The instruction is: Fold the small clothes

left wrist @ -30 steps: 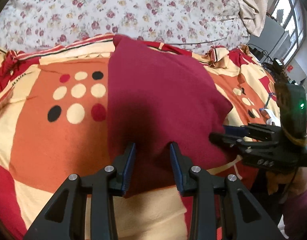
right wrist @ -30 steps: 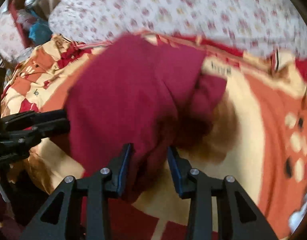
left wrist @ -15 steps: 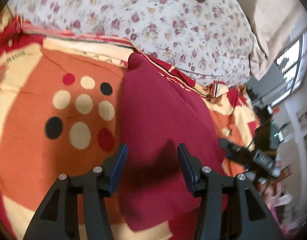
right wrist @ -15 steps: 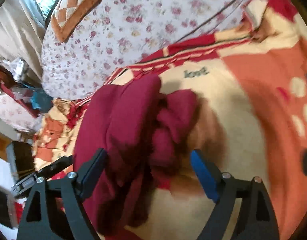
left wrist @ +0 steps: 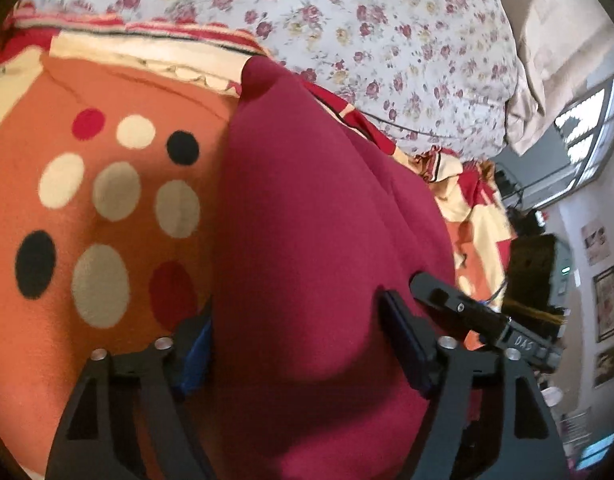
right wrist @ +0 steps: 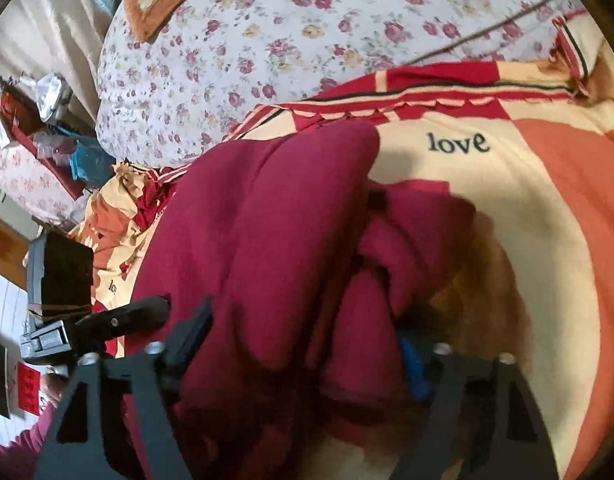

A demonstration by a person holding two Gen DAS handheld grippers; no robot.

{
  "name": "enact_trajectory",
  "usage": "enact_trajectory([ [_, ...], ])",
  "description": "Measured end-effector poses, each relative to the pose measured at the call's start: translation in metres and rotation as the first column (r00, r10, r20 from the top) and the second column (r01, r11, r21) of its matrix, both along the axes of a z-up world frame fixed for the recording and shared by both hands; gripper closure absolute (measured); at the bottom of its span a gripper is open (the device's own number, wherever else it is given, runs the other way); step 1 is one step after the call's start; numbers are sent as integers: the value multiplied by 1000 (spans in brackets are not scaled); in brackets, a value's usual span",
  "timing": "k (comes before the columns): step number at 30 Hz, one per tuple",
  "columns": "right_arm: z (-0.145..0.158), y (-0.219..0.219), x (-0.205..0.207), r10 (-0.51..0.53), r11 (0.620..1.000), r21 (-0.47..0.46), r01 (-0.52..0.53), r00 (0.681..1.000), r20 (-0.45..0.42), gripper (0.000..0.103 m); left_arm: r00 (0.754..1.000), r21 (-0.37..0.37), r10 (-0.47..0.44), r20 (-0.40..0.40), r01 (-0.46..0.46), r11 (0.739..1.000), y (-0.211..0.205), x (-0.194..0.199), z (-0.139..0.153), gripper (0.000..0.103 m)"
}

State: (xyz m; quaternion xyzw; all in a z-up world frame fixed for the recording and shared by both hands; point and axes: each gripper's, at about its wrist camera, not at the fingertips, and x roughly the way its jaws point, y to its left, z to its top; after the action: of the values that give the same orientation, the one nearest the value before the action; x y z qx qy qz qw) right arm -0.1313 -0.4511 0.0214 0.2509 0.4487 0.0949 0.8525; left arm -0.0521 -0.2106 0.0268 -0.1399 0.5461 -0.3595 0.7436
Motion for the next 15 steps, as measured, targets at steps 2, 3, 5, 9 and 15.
enact_trajectory([
  [2, 13, 5, -4, 0, 1000, -19, 0, 1000, 24, 44, 1000, 14, -8, 28, 8, 1000, 2, -5, 9, 67],
  [3, 18, 7, -6, 0, 1000, -12, 0, 999, 33, 45, 999, 16, -14, 36, 14, 1000, 4, -7, 14, 71],
  [5, 32, 11, -7, 4, 1000, 27, -6, 999, 52, 47, 998, 27, -10, 63, 8, 1000, 14, -17, 31, 72],
  [9, 57, 42, -10, 64, 996, 54, -69, 994, 92, 48, 991, 42, 11, 130, -17, 999, 48, -33, 62, 73],
  [15, 50, 95, -13, 140, 985, 91, -146, 988, 72, 48, 993, 108, 54, 104, -65, 992, 93, -51, 61, 73],
])
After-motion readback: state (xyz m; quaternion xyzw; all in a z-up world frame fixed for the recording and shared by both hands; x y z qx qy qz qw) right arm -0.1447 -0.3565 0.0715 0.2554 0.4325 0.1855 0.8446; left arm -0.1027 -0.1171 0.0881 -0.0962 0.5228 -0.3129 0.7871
